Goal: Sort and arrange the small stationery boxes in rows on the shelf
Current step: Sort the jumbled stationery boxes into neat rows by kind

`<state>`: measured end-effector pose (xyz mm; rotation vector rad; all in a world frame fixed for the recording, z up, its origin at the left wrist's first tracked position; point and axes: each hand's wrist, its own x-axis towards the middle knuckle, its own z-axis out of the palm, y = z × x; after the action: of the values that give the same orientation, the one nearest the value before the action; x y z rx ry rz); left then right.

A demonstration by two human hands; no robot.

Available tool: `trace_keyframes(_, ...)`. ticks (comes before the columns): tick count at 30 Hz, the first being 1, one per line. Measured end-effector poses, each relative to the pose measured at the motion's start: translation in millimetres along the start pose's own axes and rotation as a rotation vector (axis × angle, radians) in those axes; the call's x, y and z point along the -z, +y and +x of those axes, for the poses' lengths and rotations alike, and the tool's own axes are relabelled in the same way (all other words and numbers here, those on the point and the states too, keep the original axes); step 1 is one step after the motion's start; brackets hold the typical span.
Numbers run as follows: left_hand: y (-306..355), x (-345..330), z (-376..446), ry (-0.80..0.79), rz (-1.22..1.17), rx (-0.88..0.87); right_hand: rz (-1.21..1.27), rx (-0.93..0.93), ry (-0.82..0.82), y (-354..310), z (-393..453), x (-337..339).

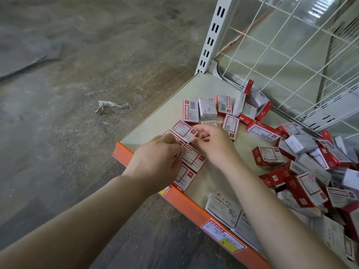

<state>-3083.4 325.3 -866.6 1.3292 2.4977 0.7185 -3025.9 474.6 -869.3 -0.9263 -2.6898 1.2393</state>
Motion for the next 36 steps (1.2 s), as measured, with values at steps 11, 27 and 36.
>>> trace_keyframes(11, 6, 1, 0, -0.004, 0.022, 0.046, 0.019, 0.018, 0.005, 0, 3, -4)
trace_keyframes(27, 15, 0, -5, -0.066, 0.070, 0.052, 0.020, 0.040, 0.156, 10, -11, 19)
trace_keyframes(36, 55, -15, -3, -0.046, 0.093, -0.121, -0.114, -0.040, 0.263, 52, -41, 56)
